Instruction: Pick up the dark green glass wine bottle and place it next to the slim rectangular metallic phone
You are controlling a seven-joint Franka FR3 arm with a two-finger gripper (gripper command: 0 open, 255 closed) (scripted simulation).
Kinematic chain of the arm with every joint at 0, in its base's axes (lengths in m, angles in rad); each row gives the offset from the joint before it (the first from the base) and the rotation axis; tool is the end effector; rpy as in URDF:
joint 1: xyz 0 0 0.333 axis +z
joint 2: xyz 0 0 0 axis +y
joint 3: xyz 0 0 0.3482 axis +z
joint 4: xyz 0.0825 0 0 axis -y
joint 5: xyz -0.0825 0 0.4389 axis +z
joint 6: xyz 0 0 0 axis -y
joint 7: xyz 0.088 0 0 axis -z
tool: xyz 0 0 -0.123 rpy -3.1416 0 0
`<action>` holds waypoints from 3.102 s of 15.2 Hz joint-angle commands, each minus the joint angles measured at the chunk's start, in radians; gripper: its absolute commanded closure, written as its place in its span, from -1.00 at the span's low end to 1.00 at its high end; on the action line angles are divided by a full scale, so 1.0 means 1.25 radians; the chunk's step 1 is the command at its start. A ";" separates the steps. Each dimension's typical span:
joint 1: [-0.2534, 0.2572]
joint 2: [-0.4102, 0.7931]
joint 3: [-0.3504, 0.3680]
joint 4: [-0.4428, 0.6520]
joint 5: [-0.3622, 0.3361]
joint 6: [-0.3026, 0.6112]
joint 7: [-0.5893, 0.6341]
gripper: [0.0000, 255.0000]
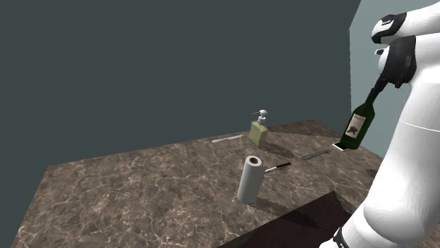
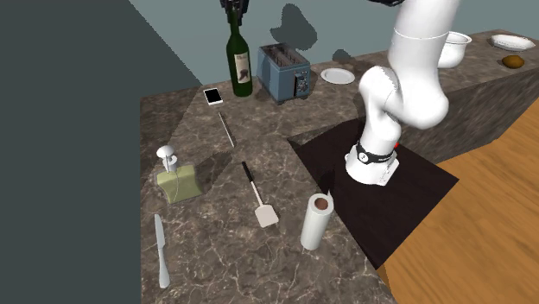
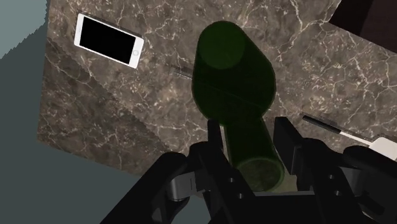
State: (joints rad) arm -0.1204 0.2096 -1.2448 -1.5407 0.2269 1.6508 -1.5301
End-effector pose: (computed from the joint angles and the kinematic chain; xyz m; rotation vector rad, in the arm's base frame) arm 0.2161 -0.6090 0.6135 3.0919 0.2518 0.0517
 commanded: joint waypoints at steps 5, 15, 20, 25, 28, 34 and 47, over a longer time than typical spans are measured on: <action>-0.285 0.228 0.114 0.166 0.201 -0.033 -0.130 1.00; -0.457 0.381 0.197 0.294 0.302 -0.022 -0.172 1.00; -0.433 0.383 0.197 0.232 0.305 0.031 -0.184 1.00; -0.426 0.385 0.198 0.210 0.308 0.051 -0.189 1.00; -0.426 0.385 0.198 0.210 0.308 0.051 -0.189 1.00; -0.426 0.385 0.198 0.210 0.308 0.051 -0.189 -1.00; -0.464 0.376 0.195 0.316 0.298 -0.045 -0.168 -1.00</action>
State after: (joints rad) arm -0.7004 0.6793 -1.0006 -1.1464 0.5993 1.5951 -1.7405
